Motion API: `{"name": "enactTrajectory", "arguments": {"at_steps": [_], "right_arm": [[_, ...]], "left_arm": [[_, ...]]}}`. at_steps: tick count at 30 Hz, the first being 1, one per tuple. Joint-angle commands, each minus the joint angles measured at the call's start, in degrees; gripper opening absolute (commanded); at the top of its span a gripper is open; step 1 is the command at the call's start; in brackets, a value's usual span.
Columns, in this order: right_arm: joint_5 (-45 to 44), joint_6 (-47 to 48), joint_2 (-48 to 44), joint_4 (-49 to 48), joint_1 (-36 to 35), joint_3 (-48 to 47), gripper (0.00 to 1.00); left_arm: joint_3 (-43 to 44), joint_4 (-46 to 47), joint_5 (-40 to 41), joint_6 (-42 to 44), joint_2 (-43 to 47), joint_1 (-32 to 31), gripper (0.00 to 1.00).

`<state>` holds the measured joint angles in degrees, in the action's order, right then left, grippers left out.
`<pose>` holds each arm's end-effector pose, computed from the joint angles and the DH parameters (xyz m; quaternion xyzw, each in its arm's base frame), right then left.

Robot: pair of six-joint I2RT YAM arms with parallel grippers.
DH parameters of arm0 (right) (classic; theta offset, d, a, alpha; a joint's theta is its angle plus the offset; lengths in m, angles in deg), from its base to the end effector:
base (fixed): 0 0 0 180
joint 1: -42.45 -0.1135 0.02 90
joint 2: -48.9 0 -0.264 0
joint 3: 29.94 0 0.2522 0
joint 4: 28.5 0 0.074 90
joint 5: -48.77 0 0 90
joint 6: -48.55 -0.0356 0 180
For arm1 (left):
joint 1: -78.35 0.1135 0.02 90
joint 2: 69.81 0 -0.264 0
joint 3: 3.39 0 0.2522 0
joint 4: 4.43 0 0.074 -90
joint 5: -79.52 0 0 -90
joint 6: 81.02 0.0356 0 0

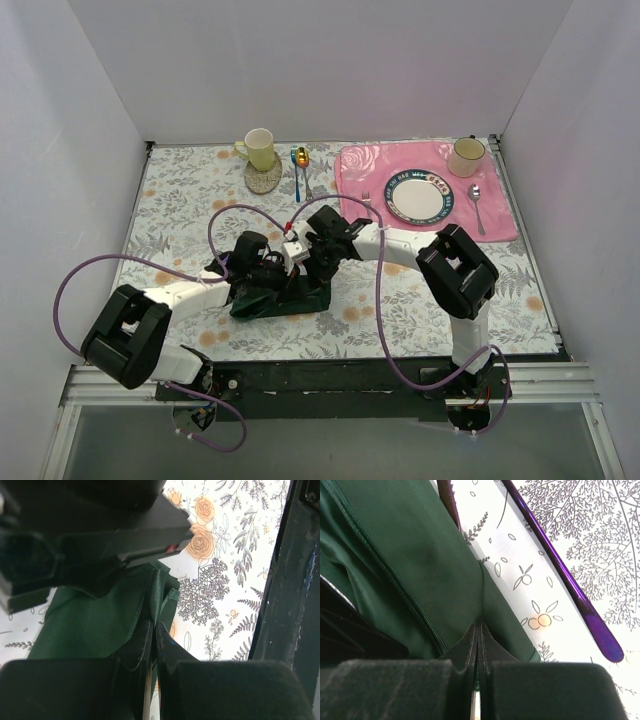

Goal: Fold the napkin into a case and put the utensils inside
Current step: Stuff the top corner of the smaller-rectangle-folded napkin at the center of the board.

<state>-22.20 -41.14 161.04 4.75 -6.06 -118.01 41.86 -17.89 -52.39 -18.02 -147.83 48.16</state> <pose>0.2615 0.3132 0.1646 -0.4335 0.8426 0.2581 0.1885 0.2014 -0.1447 0.1627 0.1574 0.8625 -0.4580 0.1468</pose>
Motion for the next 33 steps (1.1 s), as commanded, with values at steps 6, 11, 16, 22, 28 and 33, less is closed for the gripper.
{"name": "enactTrajectory", "arguments": {"at_steps": [6,11,16,22,28,33], "right_arm": [[-0.92,1.35,-7.28,-2.61,0.35,3.64,0.01],[-0.22,1.0,-7.37,-3.31,0.35,4.34,0.01],[1.89,1.01,-5.88,-2.88,0.35,2.76,0.01],[0.14,-1.72,-3.95,-3.31,0.26,2.32,0.31],[-3.82,-2.86,-2.72,-5.07,-0.27,4.08,0.33],[-6.28,-3.57,-1.4,-7.44,-2.11,5.75,0.33]], "left_arm": [[2.87,-3.02,1.74,-2.35,-1.52,0.05,0.0],[5.69,-5.65,0.52,-4.1,-3.37,1.19,0.0],[5.7,-6.18,-2.02,-2.53,-2.14,1.72,0.0],[3.5,-5.04,-1.68,-0.07,-1.7,1.63,0.0],[2.88,-4.34,-1.25,-0.24,-1.26,1.63,0.0],[2.7,-3.63,-1.15,-0.77,-2.05,1.63,0.0]]}}
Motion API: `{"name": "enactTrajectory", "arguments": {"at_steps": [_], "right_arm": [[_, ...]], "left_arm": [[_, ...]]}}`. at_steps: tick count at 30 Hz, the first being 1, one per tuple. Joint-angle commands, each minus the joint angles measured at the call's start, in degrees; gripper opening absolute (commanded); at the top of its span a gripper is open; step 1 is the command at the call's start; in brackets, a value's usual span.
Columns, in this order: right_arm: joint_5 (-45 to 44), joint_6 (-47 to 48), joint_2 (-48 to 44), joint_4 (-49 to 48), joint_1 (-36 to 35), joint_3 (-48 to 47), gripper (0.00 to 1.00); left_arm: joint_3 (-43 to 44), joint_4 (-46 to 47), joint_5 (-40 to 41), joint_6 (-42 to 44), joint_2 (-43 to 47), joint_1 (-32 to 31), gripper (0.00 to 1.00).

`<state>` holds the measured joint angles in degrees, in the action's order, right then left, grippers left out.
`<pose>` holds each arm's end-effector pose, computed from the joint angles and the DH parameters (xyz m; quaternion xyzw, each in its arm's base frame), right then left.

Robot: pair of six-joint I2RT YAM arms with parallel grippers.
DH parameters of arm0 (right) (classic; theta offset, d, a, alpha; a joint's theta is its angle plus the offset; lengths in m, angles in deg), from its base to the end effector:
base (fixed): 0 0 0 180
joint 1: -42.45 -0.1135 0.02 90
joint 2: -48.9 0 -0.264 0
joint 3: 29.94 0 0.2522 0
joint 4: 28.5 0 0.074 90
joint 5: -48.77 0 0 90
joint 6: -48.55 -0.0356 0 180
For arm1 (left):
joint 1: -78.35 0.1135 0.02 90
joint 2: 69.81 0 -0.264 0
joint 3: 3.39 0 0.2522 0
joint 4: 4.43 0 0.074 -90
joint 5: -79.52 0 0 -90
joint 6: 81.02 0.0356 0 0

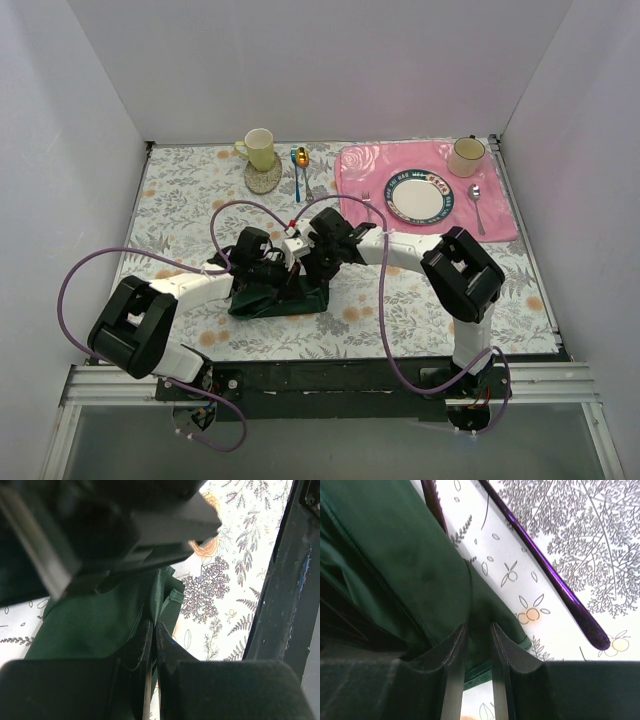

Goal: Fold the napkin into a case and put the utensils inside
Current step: Stuff the top corner of the smaller-rectangle-folded napkin at the center of the board.

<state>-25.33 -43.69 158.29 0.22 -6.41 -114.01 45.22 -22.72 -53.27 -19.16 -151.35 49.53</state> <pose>0.2553 0.3070 0.1671 -0.4120 0.8482 0.2505 0.2191 0.2122 -0.1444 0.1595 0.1263 0.8775 -0.4499 0.1076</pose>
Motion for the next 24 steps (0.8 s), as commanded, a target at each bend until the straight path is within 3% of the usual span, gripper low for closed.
{"name": "enactTrajectory", "arguments": {"at_steps": [1,4,9,24], "right_arm": [[-3.68,-1.36,1.79,-3.36,-2.2,2.18,0.32],[-5.61,-1.63,1.8,-3.62,-2.29,3.33,0.27],[-6.93,-0.66,-0.65,-2.57,-2.29,3.24,0.01],[-2.19,-0.13,-6.73,-4.94,-1.68,4.47,0.01]], "left_arm": [[-0.57,1.2,-0.28,0.37,1.38,0.25,0.0],[-0.57,1.2,-0.11,0.19,1.47,0.34,0.0],[-0.31,0.23,0.33,0.72,1.91,0.25,0.0],[5.83,-7.94,0.52,-3.58,-2.56,3.94,0.0]]}}
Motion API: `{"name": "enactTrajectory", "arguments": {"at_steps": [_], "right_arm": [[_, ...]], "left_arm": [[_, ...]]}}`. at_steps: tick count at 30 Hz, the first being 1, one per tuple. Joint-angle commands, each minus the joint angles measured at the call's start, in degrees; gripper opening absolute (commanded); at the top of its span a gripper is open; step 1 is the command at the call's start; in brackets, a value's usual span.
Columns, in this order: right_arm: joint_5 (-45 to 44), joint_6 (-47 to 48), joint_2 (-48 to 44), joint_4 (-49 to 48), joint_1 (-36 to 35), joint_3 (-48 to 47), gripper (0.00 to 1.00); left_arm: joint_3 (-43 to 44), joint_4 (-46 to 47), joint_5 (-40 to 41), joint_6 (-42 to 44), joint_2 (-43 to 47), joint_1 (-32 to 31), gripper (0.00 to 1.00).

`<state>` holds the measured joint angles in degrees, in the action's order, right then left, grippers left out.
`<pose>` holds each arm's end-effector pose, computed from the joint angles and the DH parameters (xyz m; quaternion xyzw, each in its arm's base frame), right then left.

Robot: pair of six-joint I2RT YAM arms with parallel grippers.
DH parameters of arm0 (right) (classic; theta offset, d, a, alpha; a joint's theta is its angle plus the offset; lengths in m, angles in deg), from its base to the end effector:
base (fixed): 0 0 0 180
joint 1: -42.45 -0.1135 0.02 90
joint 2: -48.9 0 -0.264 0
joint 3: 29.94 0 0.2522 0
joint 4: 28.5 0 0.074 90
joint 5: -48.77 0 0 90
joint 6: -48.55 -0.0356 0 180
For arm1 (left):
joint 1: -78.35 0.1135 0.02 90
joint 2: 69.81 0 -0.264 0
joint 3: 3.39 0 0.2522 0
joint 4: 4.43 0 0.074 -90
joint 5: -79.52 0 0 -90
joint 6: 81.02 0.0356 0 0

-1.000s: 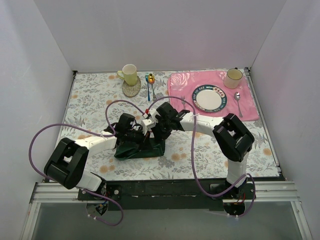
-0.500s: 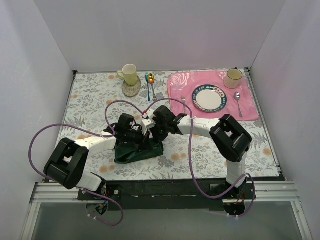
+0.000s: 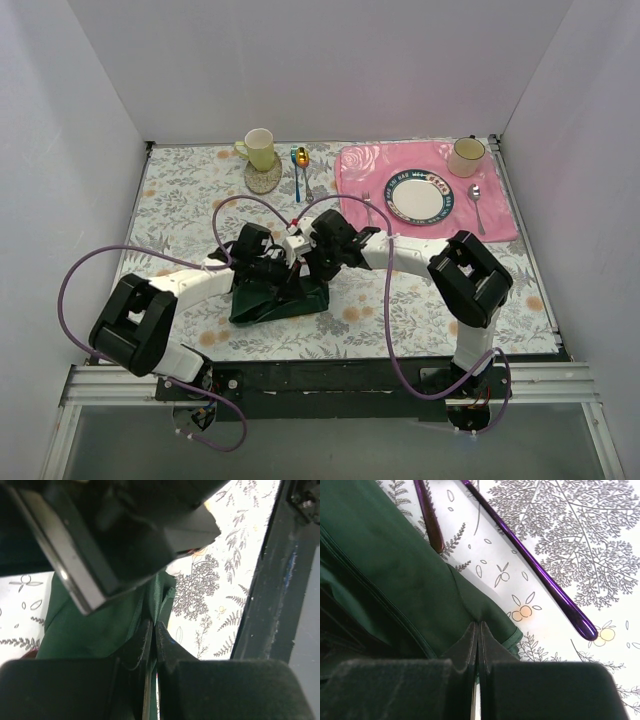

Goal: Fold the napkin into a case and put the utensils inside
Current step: Stuff the top corner of the smaller-rectangle-folded napkin at the center of the board.

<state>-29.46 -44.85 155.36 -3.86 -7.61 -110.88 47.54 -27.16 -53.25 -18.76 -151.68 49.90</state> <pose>0.2462 0.3053 0.1744 -0.4024 0.8449 0.2385 0.2593 0.2156 -0.1443 0.1645 0.1192 0.8840 -0.4423 0.0929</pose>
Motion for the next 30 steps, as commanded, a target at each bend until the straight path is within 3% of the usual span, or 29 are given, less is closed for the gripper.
{"name": "enactTrajectory", "arguments": {"at_steps": [1,30], "right_arm": [[1.85,0.94,-3.8,-0.94,-0.39,1.43,0.01],[0.89,1.73,-10.65,-6.57,1.37,8.2,0.01]], "left_arm": [[3.61,-4.12,0.05,-4.33,-2.77,3.92,0.0],[12.67,-14.06,0.67,-11.8,-18.42,11.13,0.0]]}}
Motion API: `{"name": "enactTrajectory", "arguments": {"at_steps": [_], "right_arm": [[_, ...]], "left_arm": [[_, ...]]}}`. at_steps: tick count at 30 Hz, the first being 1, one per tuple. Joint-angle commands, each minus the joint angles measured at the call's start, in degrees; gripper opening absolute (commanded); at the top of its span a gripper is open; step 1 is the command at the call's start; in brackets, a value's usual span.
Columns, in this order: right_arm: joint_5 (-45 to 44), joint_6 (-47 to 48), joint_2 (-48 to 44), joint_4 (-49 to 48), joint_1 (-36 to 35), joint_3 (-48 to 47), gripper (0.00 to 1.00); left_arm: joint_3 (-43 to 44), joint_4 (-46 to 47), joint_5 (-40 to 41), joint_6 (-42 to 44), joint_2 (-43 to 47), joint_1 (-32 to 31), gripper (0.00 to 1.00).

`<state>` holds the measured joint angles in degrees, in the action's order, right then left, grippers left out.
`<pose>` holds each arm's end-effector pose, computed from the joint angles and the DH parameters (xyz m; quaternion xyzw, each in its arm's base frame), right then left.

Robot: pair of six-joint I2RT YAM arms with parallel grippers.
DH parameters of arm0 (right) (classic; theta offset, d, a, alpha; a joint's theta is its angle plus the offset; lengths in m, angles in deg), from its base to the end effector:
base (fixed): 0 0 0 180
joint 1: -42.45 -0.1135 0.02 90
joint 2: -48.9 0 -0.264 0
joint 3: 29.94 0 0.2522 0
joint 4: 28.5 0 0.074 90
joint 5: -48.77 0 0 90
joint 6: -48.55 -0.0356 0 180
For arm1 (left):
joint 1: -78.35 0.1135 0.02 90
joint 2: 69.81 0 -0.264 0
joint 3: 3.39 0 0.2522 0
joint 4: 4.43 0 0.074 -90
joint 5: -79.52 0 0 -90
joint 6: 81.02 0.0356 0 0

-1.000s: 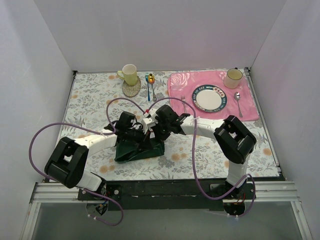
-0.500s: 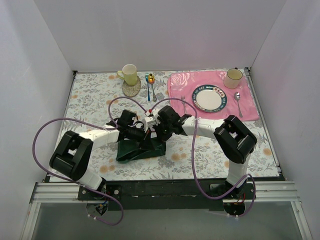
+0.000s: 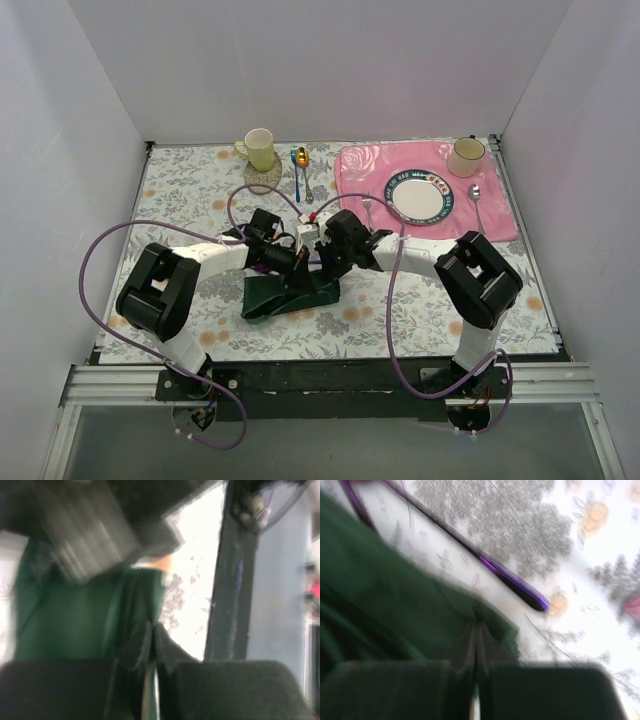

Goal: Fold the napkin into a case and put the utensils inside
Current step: Stuff the top corner of the smaller-rectangle-folded napkin at the center of the board.

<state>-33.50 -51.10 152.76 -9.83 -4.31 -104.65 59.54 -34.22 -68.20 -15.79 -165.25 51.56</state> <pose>0.2547 0.2778 0.1660 -0.3192 0.8748 0.2251 0.2867 0.2551 -0.1625 0.1584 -0.1305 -0.8482 0.5132 0.0150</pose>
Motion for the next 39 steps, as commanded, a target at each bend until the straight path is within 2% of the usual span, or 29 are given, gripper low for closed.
{"name": "enactTrajectory", "arguments": {"at_steps": [1,3,6,10,22,26,39], "right_arm": [[5.1,7.98,-8.05,-0.6,-1.84,1.89,0.01],[5.72,7.98,-7.7,-0.51,-1.4,1.8,0.01],[6.51,7.98,-7.26,-0.51,-0.96,1.8,0.01],[7.83,8.24,-6.65,-1.04,-0.96,1.98,0.01],[7.92,7.45,-5.59,-1.13,-0.79,0.13,0.01],[8.36,7.54,-5.42,-1.39,-0.79,-0.22,0.01],[8.71,9.47,-5.77,-2.62,-0.87,-0.31,0.01]], "left_arm": [[0.32,-6.65,15.53,-14.51,-4.15,9.47,0.0],[-0.82,-4.11,15.0,-13.46,-2.48,9.47,0.0],[-5.21,2.2,14.03,-13.11,4.8,9.47,0.0],[-7.77,3.82,15.88,-11.26,9.13,8.51,0.0],[-4.08,-2.42,16.76,-11.35,3.95,8.33,0.0],[-3.03,-2.6,15.44,-10.73,4.21,6.58,0.0],[1.28,-2.08,14.82,-17.85,-1.68,4.11,0.0]]}}
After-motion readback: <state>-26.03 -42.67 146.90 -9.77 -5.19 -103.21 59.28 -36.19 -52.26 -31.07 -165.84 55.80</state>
